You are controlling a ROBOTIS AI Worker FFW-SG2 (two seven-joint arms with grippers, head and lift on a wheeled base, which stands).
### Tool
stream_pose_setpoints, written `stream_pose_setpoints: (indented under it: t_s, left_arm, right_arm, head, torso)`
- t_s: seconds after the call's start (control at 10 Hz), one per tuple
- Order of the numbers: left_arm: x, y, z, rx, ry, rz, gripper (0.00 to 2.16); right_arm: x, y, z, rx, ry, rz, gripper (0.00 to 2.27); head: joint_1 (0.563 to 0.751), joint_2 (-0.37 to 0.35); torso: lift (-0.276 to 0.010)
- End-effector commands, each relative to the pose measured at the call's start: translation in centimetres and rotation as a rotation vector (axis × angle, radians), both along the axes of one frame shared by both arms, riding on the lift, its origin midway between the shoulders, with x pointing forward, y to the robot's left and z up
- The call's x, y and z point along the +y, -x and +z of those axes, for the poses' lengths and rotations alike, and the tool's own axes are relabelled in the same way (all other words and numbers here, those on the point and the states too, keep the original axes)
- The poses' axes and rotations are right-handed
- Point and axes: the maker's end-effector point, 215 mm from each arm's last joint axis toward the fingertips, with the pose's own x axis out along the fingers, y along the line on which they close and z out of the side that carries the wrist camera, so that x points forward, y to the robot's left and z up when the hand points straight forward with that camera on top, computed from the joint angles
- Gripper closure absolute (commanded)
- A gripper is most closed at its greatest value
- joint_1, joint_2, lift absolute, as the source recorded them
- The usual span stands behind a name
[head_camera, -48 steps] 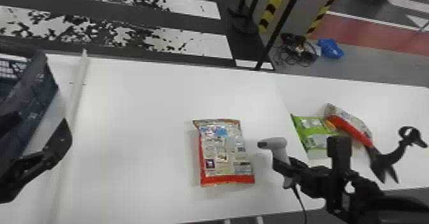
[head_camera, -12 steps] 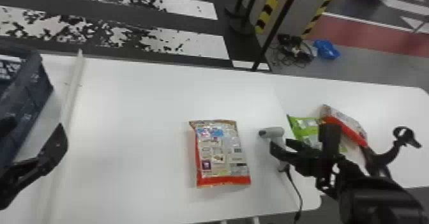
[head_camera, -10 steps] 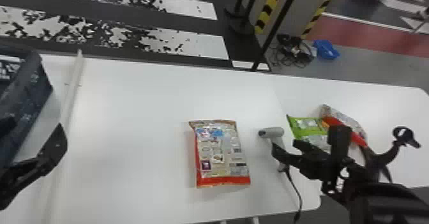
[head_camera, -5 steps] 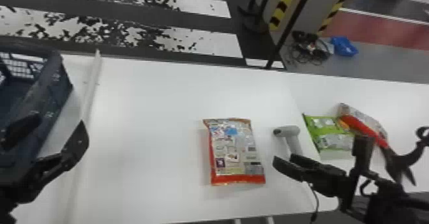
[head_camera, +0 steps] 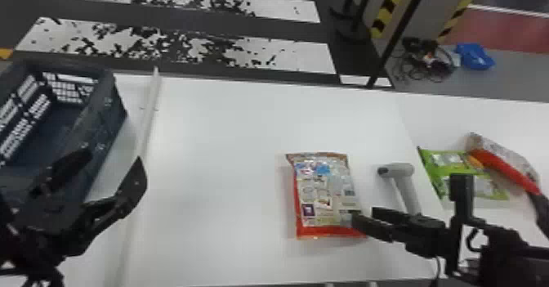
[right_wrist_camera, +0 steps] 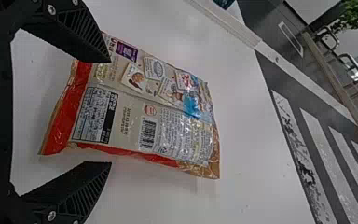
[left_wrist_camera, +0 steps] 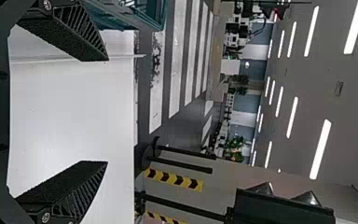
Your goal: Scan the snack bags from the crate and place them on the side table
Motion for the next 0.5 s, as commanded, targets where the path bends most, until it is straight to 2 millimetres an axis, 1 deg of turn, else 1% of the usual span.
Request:
stream_pose_setpoints:
  t_s: [0.0, 0.2, 0.4]
  left_arm:
    - [0.0, 0.3, 0.0, 0.002, 0.003, 0.000, 0.08]
    - [0.1, 0.6, 0.1, -0.002, 0.005, 0.000, 0.08]
    - [0.1, 0.8, 0.1, -0.001, 0.007, -0.002, 0.08]
  right_arm:
    - [0.8, 0.0, -1.4, 0.022, 0.037, 0.034, 0.11]
    - [1.1, 0.0, -2.6, 0.026, 0.077, 0.060, 0.11]
    - [1.2, -0.2, -3.0, 0.016, 0.104, 0.075, 0.12]
  head:
    - [0.695, -0.154]
    - [0.695, -0.139]
    - [0.695, -0.135]
  torso:
    - [-0.094]
    - [-0.094]
    - [-0.094]
